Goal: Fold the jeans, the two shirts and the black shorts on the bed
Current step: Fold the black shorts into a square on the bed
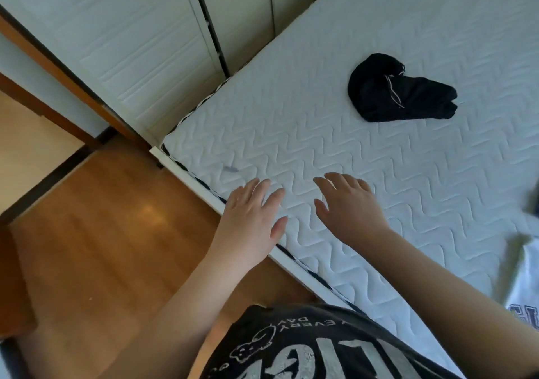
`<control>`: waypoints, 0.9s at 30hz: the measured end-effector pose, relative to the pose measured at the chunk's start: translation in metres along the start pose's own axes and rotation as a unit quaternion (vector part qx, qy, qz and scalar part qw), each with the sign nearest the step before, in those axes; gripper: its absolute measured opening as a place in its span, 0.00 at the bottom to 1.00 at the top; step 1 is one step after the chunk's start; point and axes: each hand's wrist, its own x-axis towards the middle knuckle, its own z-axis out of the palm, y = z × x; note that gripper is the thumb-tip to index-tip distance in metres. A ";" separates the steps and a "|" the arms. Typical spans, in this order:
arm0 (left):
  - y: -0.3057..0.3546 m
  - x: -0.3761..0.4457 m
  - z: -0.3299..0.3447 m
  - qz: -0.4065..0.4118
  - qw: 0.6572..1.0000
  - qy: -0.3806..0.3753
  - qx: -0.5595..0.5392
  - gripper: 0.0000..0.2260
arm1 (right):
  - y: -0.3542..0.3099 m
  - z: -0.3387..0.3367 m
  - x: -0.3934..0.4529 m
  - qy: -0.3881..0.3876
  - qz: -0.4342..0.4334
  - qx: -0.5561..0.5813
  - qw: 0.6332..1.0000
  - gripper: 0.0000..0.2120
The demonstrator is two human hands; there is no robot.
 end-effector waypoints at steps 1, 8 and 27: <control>-0.006 0.012 0.001 0.010 1.000 -0.006 -0.002 0.23 | 0.003 0.001 0.006 -0.001 0.012 0.000 1.000 0.20; -0.050 0.103 0.015 0.094 0.995 -0.004 -0.011 0.26 | 0.012 0.015 0.045 0.010 0.115 -0.019 0.993 0.22; -0.134 0.338 0.072 0.303 0.951 0.020 -0.050 0.24 | 0.002 0.048 0.188 -0.054 0.383 -0.015 0.922 0.27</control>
